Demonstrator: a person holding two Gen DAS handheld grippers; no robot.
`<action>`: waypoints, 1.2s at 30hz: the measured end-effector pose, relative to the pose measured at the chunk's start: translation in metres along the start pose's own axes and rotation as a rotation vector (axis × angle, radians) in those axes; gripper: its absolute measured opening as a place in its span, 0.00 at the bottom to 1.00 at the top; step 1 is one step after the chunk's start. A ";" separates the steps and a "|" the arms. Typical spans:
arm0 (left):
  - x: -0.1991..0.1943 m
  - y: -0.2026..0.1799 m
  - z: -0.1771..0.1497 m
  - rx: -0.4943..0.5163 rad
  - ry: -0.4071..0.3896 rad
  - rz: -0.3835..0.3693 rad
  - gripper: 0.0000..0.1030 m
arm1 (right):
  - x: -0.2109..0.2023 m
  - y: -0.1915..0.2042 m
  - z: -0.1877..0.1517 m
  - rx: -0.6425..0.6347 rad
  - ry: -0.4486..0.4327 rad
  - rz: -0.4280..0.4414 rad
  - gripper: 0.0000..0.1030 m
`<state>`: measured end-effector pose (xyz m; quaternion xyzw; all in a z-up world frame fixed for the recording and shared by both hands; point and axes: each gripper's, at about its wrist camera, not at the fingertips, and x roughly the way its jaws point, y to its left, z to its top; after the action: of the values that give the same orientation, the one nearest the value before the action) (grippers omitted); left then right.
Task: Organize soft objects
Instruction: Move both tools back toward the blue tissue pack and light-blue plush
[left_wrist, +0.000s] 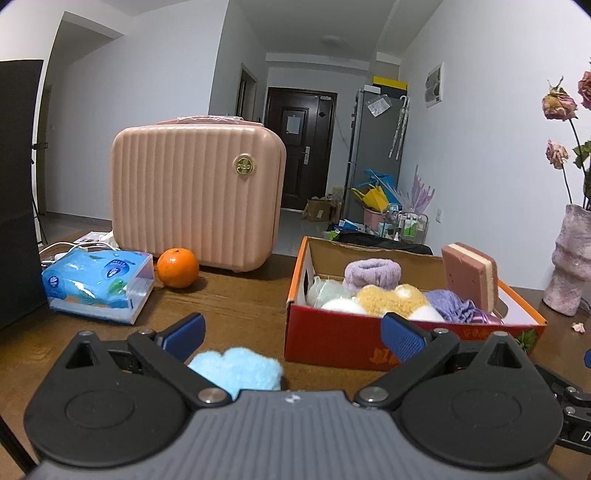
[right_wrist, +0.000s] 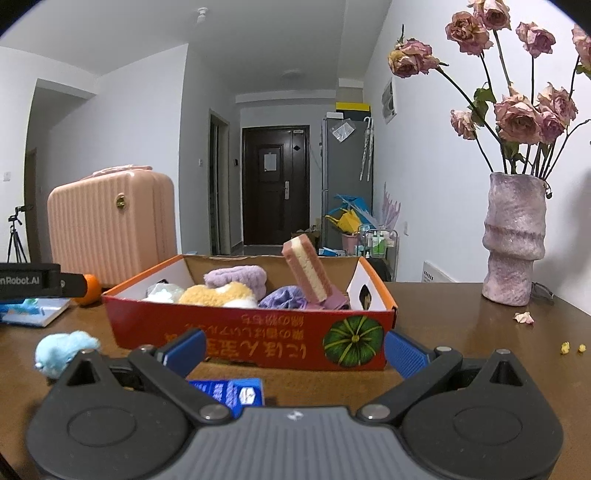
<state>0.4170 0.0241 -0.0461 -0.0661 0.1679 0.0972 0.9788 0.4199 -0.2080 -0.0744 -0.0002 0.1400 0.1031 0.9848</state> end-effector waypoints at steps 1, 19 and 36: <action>-0.003 0.001 -0.001 0.002 0.001 -0.002 1.00 | -0.003 0.001 -0.001 -0.002 0.001 0.002 1.00; -0.050 0.012 -0.022 0.078 0.050 -0.048 1.00 | -0.047 0.020 -0.017 -0.044 0.066 0.019 1.00; -0.064 0.025 -0.030 0.123 0.142 -0.086 1.00 | -0.056 0.038 -0.025 -0.103 0.155 0.033 1.00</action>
<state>0.3429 0.0327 -0.0548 -0.0200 0.2396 0.0397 0.9698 0.3524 -0.1833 -0.0823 -0.0566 0.2104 0.1259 0.9678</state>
